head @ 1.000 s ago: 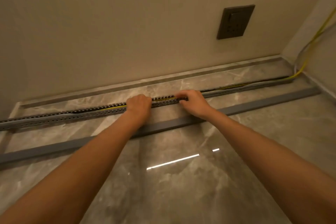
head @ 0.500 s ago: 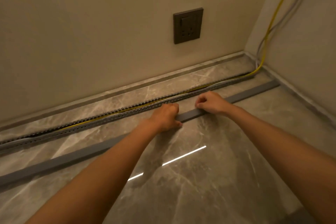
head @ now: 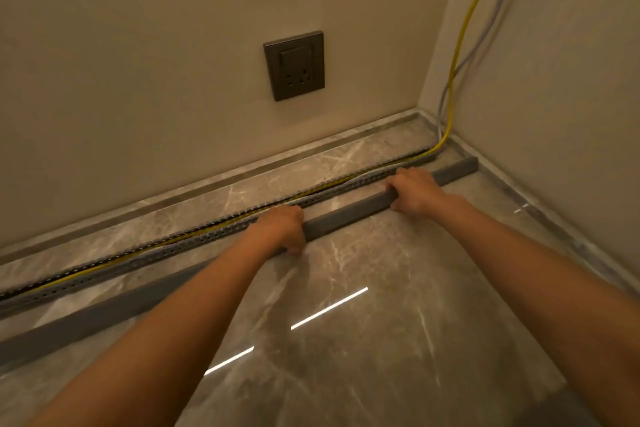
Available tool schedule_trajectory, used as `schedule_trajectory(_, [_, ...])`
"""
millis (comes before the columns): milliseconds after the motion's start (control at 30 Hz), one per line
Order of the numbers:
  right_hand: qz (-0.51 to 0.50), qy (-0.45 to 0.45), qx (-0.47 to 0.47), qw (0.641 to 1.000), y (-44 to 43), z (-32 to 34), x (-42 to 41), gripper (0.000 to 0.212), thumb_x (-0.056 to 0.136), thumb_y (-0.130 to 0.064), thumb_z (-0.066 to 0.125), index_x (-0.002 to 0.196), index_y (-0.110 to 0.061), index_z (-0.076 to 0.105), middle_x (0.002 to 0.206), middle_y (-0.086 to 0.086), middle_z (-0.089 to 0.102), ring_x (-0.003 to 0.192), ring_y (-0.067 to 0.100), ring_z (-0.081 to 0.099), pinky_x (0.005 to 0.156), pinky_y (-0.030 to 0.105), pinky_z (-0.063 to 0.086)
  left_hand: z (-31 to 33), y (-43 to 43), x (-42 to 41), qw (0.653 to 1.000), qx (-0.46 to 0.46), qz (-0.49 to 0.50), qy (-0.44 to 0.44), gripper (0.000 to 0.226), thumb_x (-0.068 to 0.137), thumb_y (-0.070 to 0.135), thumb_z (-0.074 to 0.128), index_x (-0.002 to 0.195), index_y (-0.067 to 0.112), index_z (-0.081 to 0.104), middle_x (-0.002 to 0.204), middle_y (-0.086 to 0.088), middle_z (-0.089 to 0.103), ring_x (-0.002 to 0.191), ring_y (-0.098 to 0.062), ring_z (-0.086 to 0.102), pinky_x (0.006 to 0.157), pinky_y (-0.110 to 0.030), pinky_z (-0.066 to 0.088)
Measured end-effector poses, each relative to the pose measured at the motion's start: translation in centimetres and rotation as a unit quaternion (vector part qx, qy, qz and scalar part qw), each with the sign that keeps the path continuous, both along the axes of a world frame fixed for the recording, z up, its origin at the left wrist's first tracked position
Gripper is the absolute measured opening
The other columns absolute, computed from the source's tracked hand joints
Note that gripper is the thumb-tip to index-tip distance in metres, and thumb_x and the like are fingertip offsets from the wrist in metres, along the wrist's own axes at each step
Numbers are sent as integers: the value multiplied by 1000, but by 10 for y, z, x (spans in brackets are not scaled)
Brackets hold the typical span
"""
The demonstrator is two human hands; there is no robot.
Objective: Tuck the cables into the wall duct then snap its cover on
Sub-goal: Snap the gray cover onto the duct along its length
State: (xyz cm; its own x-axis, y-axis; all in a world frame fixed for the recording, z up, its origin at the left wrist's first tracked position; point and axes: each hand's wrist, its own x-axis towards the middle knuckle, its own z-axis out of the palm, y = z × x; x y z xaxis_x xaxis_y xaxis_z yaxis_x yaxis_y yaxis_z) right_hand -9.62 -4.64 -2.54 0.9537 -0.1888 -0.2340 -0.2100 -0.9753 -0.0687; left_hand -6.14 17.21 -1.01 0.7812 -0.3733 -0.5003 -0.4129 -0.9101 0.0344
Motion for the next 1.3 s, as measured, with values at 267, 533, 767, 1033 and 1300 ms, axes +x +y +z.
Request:
schedule_trajectory(267, [110,-5,122,986,-50,-4,18,30,77,-18,74,104,-9,68,113,14,67,110,27,59,85,32,46,3,-117,-5,997,-63,9,-45,33,88,14,62,119,6,55,126,-17,57,116,-32,55,94,-40,48])
schedule_trajectory(533, [112,-21,-2,993,-137,1,18,41,84,-34,65,114,-6,60,130,15,48,124,31,45,102,37,40,10,-146,-3,994,6,74,-83,34,96,10,48,130,7,48,132,-16,52,121,-31,52,100,-38,45])
schedule_trajectory(767, [58,-65,130,988,-143,-3,23,24,84,-15,59,106,-3,60,121,18,51,116,32,51,99,36,41,2,-187,4,984,-51,-69,-156,36,90,13,56,125,4,55,145,-15,33,136,-31,27,108,-40,32])
schedule_trajectory(1033, [119,-106,32,987,-159,-5,28,35,91,-9,43,123,-1,55,136,16,43,123,32,46,105,38,41,-4,-186,20,988,-98,-27,-120,30,91,7,53,122,4,54,127,-16,54,114,-31,55,96,-37,46])
schedule_trajectory(1300, [111,-68,-77,988,-158,11,41,38,93,-21,40,122,-8,61,138,11,43,130,27,37,105,40,34,-5,-182,28,988,-93,-2,-120,26,91,4,52,116,4,59,122,-17,58,111,-32,56,91,-37,47])
